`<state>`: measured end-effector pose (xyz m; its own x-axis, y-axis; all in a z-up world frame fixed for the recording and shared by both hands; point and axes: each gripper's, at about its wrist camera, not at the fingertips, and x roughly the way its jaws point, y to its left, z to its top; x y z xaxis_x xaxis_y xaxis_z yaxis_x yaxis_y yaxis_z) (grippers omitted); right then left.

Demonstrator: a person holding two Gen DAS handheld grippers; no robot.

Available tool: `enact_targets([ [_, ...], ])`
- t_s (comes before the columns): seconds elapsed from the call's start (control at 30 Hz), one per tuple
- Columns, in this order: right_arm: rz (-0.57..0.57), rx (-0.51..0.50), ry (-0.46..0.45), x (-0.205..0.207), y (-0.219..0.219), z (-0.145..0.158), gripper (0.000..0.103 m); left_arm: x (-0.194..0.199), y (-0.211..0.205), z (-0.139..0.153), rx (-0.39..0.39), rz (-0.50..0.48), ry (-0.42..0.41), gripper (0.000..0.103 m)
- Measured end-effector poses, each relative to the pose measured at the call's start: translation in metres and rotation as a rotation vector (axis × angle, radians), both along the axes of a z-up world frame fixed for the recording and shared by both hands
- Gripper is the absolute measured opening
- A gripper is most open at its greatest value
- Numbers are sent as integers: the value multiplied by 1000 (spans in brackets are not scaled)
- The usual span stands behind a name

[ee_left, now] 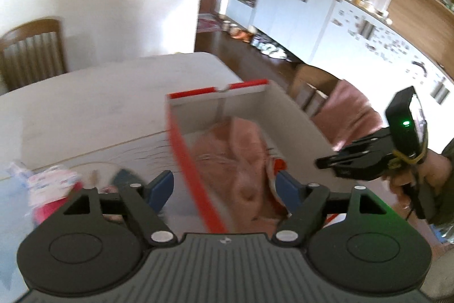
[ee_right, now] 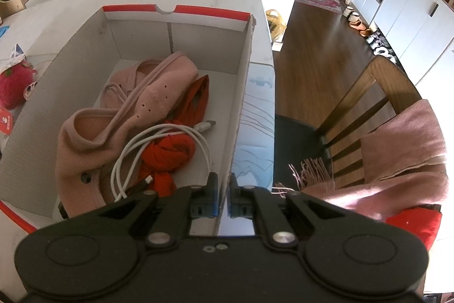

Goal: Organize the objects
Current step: 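Move the left gripper back to the pile above the black cloth, then grasp the black cloth with the left gripper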

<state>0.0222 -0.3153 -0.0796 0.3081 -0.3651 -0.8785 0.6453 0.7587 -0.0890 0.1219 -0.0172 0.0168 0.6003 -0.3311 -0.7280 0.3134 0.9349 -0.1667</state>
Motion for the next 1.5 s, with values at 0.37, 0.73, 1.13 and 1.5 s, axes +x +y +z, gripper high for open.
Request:
enact_targets([
  [0.37,-11,4,13,1,1,1,6,-24,97,-17,40,257,47,93],
  [0.73,-24,-1,27,3,4,-1,7,-40,149,-90,140,397,199,102],
  [1.13,-44,0,39,3,6,-5,5,-52,180,-139,185,426,270,102],
  [1.5,-53,-2,39,3,6,-5,5,-57,186,-150,186,431,286,75],
])
